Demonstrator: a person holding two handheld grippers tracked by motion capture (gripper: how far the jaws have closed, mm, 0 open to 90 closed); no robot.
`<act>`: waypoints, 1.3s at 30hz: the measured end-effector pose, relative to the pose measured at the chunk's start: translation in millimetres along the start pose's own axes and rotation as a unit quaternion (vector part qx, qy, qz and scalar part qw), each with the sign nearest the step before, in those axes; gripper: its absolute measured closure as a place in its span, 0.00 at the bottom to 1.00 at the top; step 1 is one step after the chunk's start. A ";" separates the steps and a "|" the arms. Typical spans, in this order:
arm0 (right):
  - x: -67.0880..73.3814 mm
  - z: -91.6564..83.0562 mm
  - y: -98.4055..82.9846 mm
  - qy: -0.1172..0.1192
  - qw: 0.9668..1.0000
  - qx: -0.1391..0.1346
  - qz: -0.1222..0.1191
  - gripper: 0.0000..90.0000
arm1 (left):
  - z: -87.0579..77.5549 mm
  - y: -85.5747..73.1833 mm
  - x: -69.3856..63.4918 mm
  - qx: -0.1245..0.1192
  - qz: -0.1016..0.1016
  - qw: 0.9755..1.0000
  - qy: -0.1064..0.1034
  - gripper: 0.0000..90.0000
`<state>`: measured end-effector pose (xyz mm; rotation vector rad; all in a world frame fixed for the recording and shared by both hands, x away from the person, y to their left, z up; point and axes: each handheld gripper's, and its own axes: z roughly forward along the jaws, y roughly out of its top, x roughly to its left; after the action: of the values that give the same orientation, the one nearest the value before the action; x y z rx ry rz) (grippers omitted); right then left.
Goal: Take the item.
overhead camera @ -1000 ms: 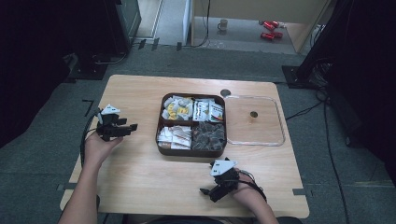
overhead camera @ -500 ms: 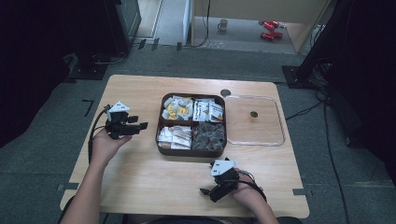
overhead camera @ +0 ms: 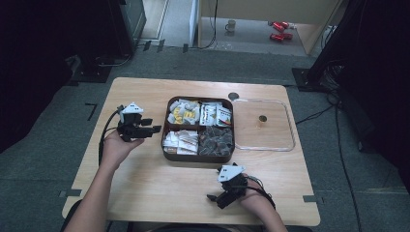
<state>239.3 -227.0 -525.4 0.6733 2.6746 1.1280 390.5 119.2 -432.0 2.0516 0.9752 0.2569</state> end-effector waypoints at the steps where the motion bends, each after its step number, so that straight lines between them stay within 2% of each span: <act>1: -0.1 0.0 0.0 0.000 1.000 0.000 0.000 0.00 | 0.8 1.3 -2.2 -0.001 0.004 1.000 -0.001 0.51; 10: -0.1 0.0 0.0 0.000 1.000 0.000 0.000 0.00 | 11.6 7.3 -19.1 0.007 0.037 0.999 -0.017 0.53; 15: 0.0 0.0 0.0 0.000 1.000 0.000 0.000 0.00 | 19.6 10.3 -25.6 0.008 0.042 0.999 -0.030 0.55; 20: 0.0 0.0 0.0 0.000 1.000 0.000 0.000 0.00 | 29.9 10.2 -31.5 0.016 0.061 0.998 -0.026 0.56; 29: -0.2 0.0 0.1 -0.004 1.000 0.000 0.004 0.00 | 39.4 10.8 -32.6 0.016 0.049 0.998 -0.040 0.60; 35: -0.1 0.0 0.1 -0.004 1.000 0.000 0.005 0.00 | 49.1 10.9 -37.3 0.018 0.064 0.997 -0.037 0.62; 39: -0.1 0.0 0.1 -0.004 1.000 0.000 0.005 0.00 | 56.3 10.9 -40.9 0.019 0.063 0.997 -0.046 0.63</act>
<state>239.4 -227.0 -525.3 0.6893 2.6681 1.1257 396.3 52.3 -453.2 2.1445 0.8005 0.2086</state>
